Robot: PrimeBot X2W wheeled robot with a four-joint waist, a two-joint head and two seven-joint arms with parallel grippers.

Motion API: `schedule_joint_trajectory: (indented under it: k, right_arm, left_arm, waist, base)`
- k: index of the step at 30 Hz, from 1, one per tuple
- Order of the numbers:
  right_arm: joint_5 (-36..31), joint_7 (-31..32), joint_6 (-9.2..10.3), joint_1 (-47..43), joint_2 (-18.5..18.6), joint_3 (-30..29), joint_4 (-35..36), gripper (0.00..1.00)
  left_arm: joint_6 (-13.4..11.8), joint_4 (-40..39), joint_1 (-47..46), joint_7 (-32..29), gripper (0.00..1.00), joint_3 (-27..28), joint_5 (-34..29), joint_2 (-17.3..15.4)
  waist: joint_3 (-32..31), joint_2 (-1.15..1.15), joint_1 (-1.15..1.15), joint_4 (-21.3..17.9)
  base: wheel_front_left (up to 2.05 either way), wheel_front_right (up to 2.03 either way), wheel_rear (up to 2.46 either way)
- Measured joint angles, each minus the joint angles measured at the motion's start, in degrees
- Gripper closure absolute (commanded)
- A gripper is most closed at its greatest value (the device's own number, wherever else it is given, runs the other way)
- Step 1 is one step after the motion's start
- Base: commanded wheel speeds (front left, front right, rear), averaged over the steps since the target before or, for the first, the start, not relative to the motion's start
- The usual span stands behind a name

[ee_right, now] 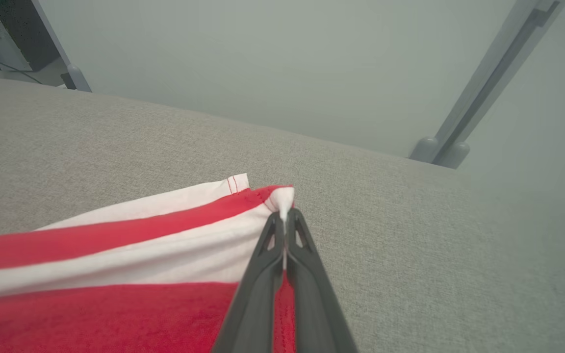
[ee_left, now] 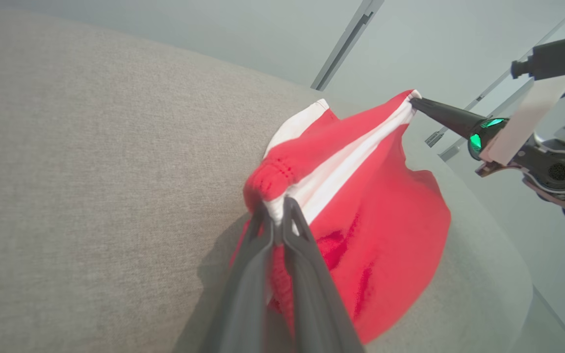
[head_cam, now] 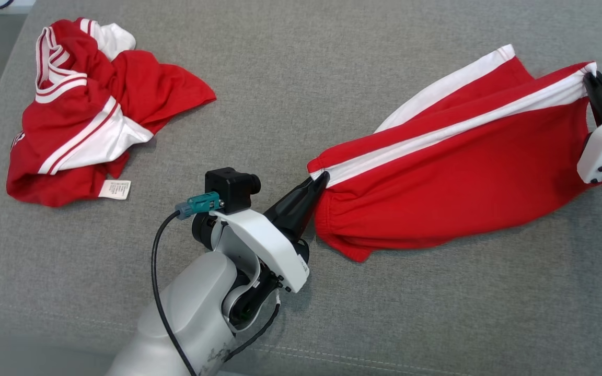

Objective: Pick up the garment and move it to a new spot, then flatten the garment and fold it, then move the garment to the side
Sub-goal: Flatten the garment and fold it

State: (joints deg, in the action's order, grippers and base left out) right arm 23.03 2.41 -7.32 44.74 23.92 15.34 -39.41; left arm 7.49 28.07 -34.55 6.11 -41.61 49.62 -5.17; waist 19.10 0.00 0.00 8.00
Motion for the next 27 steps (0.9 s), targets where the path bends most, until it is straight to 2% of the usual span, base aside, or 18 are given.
schedule_joint_trajectory:
  k: [5,11,18,19,21,22,23,24,25,26,27]
  right_arm:
    - [0.02,-0.94,0.0,6.78,0.76,5.69,-6.28,1.0]
    - [0.19,-3.55,0.0,13.7,1.63,10.12,-13.61,1.0]
    - [2.3,-5.88,0.0,17.69,1.27,14.48,-20.2,1.0]
    - [2.53,-5.98,0.0,18.1,1.24,15.02,-21.12,1.0]
    - [3.3,-6.48,0.0,18.74,1.22,15.9,-22.53,1.0]
    - [3.65,-6.57,0.0,19.0,1.18,16.63,-23.04,0.95]
    - [3.85,-6.62,0.0,19.3,1.04,17.06,-23.57,0.95]
    - [4.1,-7.08,0.0,19.59,0.91,17.49,-24.17,0.88]
    - [4.55,-7.31,0.0,19.73,0.87,18.19,-24.53,0.8]
    - [4.91,-7.82,0.0,19.8,0.76,18.72,-24.72,0.69]
    - [4.97,-8.45,0.0,19.9,0.63,19.28,-24.79,0.44]
  left_arm:
    - [0.0,4.19,-2.65,0.55,1.0,-1.01,1.35,1.92]
    - [0.0,5.64,-5.69,1.08,1.0,-4.15,4.08,2.9]
    - [0.0,7.11,-8.07,2.25,1.0,-7.24,7.0,3.33]
    - [0.0,7.31,-8.36,2.34,0.98,-7.71,7.23,3.42]
    - [0.0,7.67,-8.75,2.76,0.85,-8.78,7.68,3.59]
    - [0.0,7.71,-8.98,3.0,0.8,-9.34,8.18,3.6]
    - [0.0,7.79,-9.28,3.09,0.8,-9.78,8.58,3.61]
    - [0.0,7.86,-9.5,3.39,0.69,-10.17,8.96,3.61]
    - [0.0,7.97,-9.59,3.81,0.62,-10.62,9.58,3.61]
    - [0.0,8.16,-9.66,4.12,0.38,-11.06,10.06,3.6]
    - [0.0,8.49,-9.73,4.52,0.0,-11.29,10.31,3.64]
  waist:
    - [2.7,0.0,0.0,2.27]
    - [5.1,0.0,0.0,4.96]
    - [6.51,0.0,0.0,6.97]
    - [6.61,0.0,0.0,7.12]
    - [6.81,0.0,0.0,7.34]
    - [6.88,0.0,0.0,7.39]
    - [6.93,0.0,0.0,7.4]
    - [6.94,0.0,0.0,7.4]
    - [6.93,0.0,0.0,7.38]
    - [6.91,0.0,0.0,7.36]
    - [6.88,0.0,0.0,7.31]
  base:
    - [0.0,0.0,0.0]
    - [0.0,0.0,0.0]
    - [0.0,0.0,0.0]
    - [0.0,0.0,0.0]
    - [0.0,0.0,0.0]
    - [0.0,0.0,0.0]
    - [0.0,0.0,0.0]
    - [0.0,0.0,0.0]
    - [0.0,0.0,0.0]
    - [0.0,0.0,0.0]
    - [0.0,0.0,0.0]
